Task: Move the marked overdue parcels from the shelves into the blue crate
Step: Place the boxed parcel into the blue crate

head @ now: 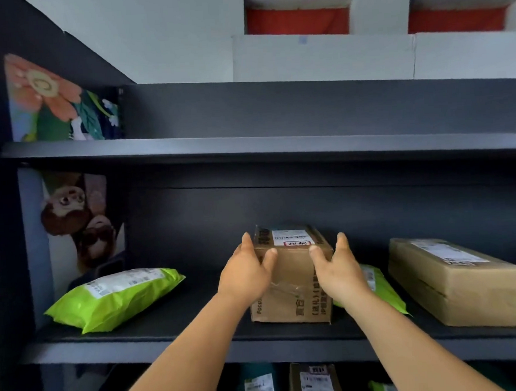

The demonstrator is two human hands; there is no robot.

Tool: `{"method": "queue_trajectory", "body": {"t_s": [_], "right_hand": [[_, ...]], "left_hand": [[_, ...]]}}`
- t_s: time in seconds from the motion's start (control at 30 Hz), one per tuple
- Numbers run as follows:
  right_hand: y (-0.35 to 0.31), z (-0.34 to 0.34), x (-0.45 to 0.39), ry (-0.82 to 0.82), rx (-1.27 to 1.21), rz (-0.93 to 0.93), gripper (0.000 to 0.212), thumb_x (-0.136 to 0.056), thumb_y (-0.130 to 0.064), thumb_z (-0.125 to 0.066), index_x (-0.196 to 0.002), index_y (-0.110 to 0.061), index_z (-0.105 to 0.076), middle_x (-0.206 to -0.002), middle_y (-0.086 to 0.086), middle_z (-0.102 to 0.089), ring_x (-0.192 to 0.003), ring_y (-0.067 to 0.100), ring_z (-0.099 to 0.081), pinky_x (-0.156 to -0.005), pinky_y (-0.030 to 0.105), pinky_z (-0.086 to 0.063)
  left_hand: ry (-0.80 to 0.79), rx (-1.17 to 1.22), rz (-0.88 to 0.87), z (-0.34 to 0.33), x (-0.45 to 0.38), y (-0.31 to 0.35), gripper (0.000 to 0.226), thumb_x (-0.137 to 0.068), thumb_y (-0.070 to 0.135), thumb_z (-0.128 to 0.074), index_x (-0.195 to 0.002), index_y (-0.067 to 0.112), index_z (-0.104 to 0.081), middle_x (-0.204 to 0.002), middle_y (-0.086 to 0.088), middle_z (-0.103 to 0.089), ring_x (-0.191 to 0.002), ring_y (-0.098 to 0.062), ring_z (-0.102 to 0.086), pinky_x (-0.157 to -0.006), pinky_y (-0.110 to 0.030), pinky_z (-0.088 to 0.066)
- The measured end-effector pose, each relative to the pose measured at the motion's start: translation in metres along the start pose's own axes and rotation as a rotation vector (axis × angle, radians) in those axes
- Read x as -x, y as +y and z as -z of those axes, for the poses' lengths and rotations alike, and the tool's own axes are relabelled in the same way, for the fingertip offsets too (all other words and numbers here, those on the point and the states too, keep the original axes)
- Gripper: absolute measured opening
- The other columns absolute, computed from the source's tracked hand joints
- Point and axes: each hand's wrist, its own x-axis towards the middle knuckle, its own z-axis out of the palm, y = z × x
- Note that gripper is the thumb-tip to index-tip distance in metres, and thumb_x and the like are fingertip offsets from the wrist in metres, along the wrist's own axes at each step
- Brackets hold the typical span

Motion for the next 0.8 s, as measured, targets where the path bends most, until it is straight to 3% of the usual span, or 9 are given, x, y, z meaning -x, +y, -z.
{"method": "queue_trajectory", "body": {"t_s": [0.07,0.17,0.27,0.4,0.5,0.57,0.63,0.8], "right_hand": [[0.000,-0.006,-0.005,-0.011,0.003,-0.027,0.073,-0.097,-0.050,-0.038,-0.154,-0.018,-0.005,-0.152,0.011,-0.034,-0.136,0.030,-0.038,-0.106,0.039,-0.036],[0.000,-0.012,-0.009,0.029,-0.023,-0.037,0.062,-0.096,-0.052,-0.037,-0.145,-0.016,-0.027,-0.129,0.010,-0.056,-0.115,0.030,-0.055,-0.093,0.038,-0.047],[-0.001,-0.014,-0.009,0.088,-0.061,-0.061,0.055,-0.093,-0.056,-0.038,-0.129,-0.014,-0.040,-0.118,0.009,-0.060,-0.104,0.029,-0.058,-0.089,0.042,-0.050],[0.001,-0.013,0.003,0.089,-0.152,-0.042,0.047,-0.093,-0.053,-0.042,-0.126,-0.020,-0.040,-0.112,0.004,-0.060,-0.095,0.023,-0.060,-0.082,0.044,-0.054],[0.006,-0.010,0.018,0.088,-0.243,0.025,0.041,-0.094,-0.048,-0.046,-0.127,-0.025,-0.040,-0.111,0.000,-0.059,-0.093,0.018,-0.059,-0.080,0.042,-0.055],[0.009,-0.006,0.030,0.077,-0.290,0.073,0.037,-0.095,-0.045,-0.047,-0.126,-0.027,-0.041,-0.110,-0.002,-0.059,-0.090,0.013,-0.059,-0.071,0.034,-0.054],[0.011,0.000,0.043,0.056,-0.337,0.113,0.031,-0.095,-0.043,-0.049,-0.123,-0.030,-0.042,-0.110,-0.005,-0.058,-0.089,0.009,-0.058,-0.066,0.029,-0.054],[0.012,0.019,0.079,0.009,-0.415,0.188,0.023,-0.095,-0.041,-0.051,-0.114,-0.036,-0.041,-0.109,-0.009,-0.058,-0.092,0.008,-0.057,-0.072,0.032,-0.055]], "left_hand": [[-0.008,0.025,0.012,-0.003,-0.006,0.001,0.075,-0.095,0.054,-0.038,-0.150,0.008,-0.015,-0.142,-0.010,-0.046,-0.129,-0.024,-0.045,-0.097,-0.033,-0.042],[0.039,0.047,0.010,-0.005,-0.008,0.003,0.064,-0.095,0.053,-0.039,-0.140,0.007,-0.035,-0.130,-0.010,-0.055,-0.116,-0.024,-0.053,-0.084,-0.030,-0.044],[0.093,0.110,0.039,-0.004,-0.006,0.004,0.050,-0.093,0.052,-0.045,-0.122,0.012,-0.043,-0.118,-0.007,-0.056,-0.094,-0.019,-0.057,-0.069,-0.028,-0.043],[0.097,0.247,0.128,0.001,0.003,0.007,0.048,-0.088,0.050,-0.057,-0.118,0.015,-0.041,-0.116,-0.002,-0.056,-0.091,-0.016,-0.059,-0.061,-0.026,-0.045],[0.120,0.287,0.115,0.005,0.021,0.010,0.055,-0.087,0.046,-0.061,-0.130,0.017,-0.043,-0.123,0.001,-0.055,-0.099,-0.013,-0.059,-0.073,-0.027,-0.052],[0.147,0.271,0.079,0.009,0.035,0.013,0.058,-0.087,0.043,-0.062,-0.135,0.018,-0.043,-0.125,0.003,-0.054,-0.103,-0.011,-0.057,-0.082,-0.029,-0.054],[0.162,0.265,0.058,0.014,0.052,0.017,0.054,-0.087,0.041,-0.062,-0.135,0.020,-0.045,-0.123,0.004,-0.054,-0.101,-0.009,-0.056,-0.081,-0.027,-0.053],[0.220,0.279,0.064,0.030,0.100,0.033,0.046,-0.088,0.037,-0.063,-0.129,0.023,-0.048,-0.120,0.006,-0.056,-0.099,-0.009,-0.056,-0.078,-0.024,-0.050]]}}
